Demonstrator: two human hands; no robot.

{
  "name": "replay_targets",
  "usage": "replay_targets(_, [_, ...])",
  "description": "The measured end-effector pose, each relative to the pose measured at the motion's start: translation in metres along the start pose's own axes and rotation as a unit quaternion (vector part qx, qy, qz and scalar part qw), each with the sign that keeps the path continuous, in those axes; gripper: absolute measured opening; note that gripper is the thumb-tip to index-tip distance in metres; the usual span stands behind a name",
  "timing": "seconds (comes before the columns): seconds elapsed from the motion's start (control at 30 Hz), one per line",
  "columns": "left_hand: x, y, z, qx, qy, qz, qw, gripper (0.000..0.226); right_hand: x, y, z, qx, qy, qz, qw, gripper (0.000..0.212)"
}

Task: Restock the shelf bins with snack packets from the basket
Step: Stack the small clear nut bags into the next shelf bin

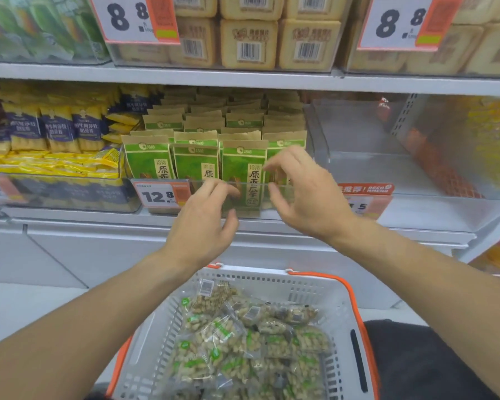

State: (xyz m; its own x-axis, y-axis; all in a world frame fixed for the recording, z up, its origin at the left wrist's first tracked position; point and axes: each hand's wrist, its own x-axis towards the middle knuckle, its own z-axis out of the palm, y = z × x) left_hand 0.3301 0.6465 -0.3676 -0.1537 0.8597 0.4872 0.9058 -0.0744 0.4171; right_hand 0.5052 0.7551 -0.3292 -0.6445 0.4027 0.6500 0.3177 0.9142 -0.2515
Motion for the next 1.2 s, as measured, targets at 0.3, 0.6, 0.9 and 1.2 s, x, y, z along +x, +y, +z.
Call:
replay_targets(0.3, [-0.087, -0.038, 0.085, 0.042, -0.319, -0.218, 0.921, 0.016, -0.14, 0.015, 0.08, 0.03, -0.425, 0.258, 0.867, 0.036])
replay_targets(0.6, [-0.17, -0.062, 0.142, 0.066, -0.352, -0.375, 0.855, 0.068, -0.195, 0.016, 0.169, 0.103, -0.396, 0.298, 0.862, 0.068])
replay_targets(0.9, [-0.159, -0.067, 0.136, -0.024, -0.334, -0.466, 0.819, 0.037, -0.168, 0.038, 0.18, 0.025, -0.506, 0.213, 0.835, 0.042])
replay_targets(1.2, [-0.153, -0.033, 0.087, -0.185, -0.152, -0.596, 0.767, 0.04, -0.105, 0.022, 0.108, 0.051, -0.481, 0.152, 0.862, 0.024])
